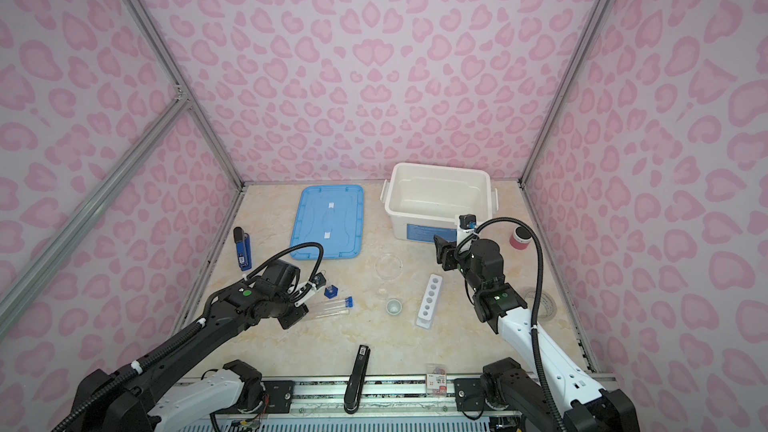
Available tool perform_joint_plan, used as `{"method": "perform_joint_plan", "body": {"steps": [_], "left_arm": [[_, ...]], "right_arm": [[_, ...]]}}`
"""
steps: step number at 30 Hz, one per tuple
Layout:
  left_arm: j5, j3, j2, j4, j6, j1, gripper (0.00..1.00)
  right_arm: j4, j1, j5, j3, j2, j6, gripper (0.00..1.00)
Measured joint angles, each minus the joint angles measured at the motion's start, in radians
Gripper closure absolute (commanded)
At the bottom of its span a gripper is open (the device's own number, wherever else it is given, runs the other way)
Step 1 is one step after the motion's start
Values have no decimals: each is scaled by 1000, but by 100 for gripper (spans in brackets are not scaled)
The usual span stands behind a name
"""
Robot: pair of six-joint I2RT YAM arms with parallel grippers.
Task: Organize the chemistry lab equipment
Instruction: 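Move left gripper over white-capped test tube while right arm nears bin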
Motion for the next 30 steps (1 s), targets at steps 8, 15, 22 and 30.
{"method": "perform_joint_plan", "body": {"steps": [8, 15, 22, 30], "left_arm": [[5, 0, 82, 31, 11, 16, 55], [8, 3, 129, 73, 21, 16, 55], [23, -13, 146, 136, 34, 16, 56], [41, -16, 154, 161, 61, 11, 57]], "right_arm": [[26, 0, -31, 8, 56, -15, 33], [66, -5, -45, 9, 109, -22, 33], [82, -6, -60, 13, 132, -22, 34], [103, -6, -62, 9, 143, -18, 34]]}}
